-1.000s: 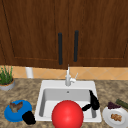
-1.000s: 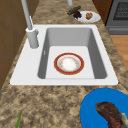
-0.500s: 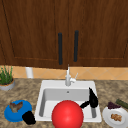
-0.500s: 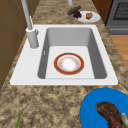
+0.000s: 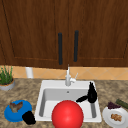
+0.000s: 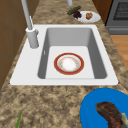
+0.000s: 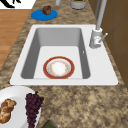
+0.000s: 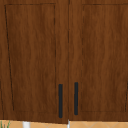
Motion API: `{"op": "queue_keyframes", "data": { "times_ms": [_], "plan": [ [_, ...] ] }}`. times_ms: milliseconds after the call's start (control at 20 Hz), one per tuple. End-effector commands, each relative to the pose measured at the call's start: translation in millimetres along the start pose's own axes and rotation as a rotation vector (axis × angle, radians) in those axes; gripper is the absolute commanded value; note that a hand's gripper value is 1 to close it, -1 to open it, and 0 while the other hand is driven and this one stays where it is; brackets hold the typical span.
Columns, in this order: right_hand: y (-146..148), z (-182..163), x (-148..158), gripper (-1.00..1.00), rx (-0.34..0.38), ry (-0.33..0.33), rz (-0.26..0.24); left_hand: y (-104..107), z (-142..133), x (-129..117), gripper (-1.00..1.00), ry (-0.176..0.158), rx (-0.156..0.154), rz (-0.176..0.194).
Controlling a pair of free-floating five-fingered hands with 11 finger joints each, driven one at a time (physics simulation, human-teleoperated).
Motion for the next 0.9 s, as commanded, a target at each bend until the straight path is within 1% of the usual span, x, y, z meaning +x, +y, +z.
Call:
{"op": "queue_keyframes", "data": {
  "times_ms": [0, 100, 250, 450, 850],
  "plan": [
    [-6.3, 6.1, 16.5, -1.00, -0.066, 0.052, -0.055, 0.0, 0.0, 0.0, 0.00, 0.000, 0.000, 0.000],
    [-5.0, 5.7, 25.9, -1.00, -0.076, 0.057, -0.062, 0.0, 0.0, 0.0, 0.00, 0.000, 0.000, 0.000],
    [-7.4, 7.8, 39.4, -1.00, -0.114, 0.069, -0.076, 0.0, 0.0, 0.0, 0.00, 0.000, 0.000, 0.000],
    [-10.7, 10.1, 56.9, -1.00, -0.155, 0.096, -0.091, 0.0, 0.0, 0.0, 0.00, 0.000, 0.000, 0.000],
    [-13.8, 15.2, 90.3, -1.00, -0.211, 0.159, -0.126, 0.0, 0.0, 0.0, 0.00, 0.000, 0.000, 0.000]
  ]
}}
